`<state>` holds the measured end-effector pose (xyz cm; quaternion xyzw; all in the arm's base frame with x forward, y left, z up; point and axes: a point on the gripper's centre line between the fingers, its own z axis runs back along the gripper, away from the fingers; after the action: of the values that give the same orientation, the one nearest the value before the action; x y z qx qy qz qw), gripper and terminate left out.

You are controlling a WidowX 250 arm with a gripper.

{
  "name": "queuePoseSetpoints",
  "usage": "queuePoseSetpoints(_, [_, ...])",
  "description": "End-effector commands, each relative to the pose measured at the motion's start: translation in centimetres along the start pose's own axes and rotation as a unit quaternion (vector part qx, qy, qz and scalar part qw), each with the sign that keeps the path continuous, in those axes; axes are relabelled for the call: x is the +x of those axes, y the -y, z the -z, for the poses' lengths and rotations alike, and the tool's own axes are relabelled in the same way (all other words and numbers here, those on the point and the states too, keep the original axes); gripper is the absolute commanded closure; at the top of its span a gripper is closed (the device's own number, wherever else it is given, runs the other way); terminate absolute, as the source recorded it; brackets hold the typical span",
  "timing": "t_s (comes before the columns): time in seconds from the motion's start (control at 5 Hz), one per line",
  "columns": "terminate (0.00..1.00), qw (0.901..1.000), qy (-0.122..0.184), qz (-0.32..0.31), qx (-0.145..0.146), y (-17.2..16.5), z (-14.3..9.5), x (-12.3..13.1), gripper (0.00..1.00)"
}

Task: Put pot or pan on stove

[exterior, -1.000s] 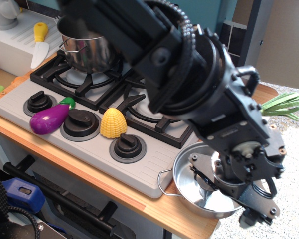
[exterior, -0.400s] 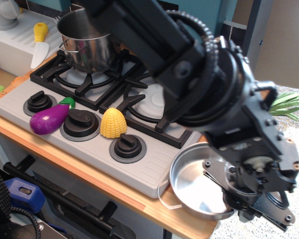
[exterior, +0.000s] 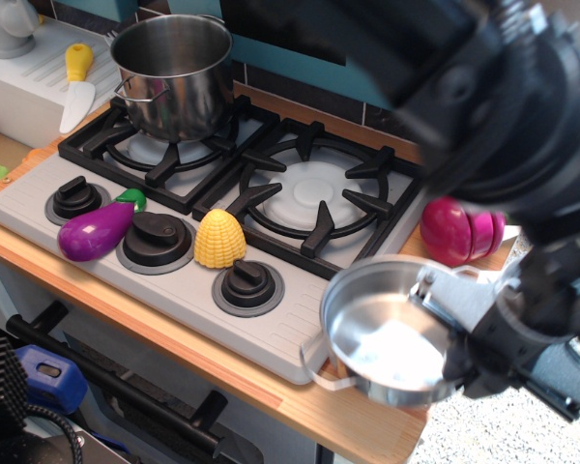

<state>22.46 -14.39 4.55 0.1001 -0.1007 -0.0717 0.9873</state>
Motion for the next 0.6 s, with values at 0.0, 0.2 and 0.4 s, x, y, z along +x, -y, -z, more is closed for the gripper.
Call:
queuePoseSetpoints(0.0, [0.00,0.9985,-0.008,0.043,0.034,-3.7,-2.4,1.5,1.00])
queuePoseSetpoints(0.2, [0.00,0.9952,-0.005,0.091,0.037,-6.4,-2.0,1.8,1.00])
queuePoseSetpoints(0.4, [0.00,0.9916,0.005,0.128,0.020,-9.3,-1.3,2.8,1.00])
